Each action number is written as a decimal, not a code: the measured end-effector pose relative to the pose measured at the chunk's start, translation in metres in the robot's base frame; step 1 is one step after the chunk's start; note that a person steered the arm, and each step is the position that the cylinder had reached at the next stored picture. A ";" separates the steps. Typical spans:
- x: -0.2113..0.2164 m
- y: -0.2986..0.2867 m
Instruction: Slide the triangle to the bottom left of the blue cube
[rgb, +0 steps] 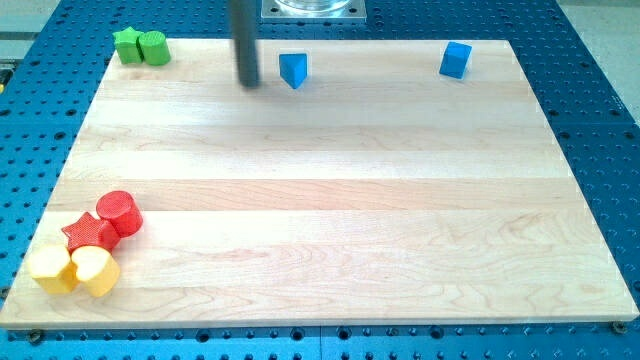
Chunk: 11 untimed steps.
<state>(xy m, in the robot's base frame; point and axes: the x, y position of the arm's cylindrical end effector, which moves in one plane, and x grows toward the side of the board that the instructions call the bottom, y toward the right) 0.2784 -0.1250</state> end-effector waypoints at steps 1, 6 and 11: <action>0.000 0.055; -0.026 0.146; -0.012 0.247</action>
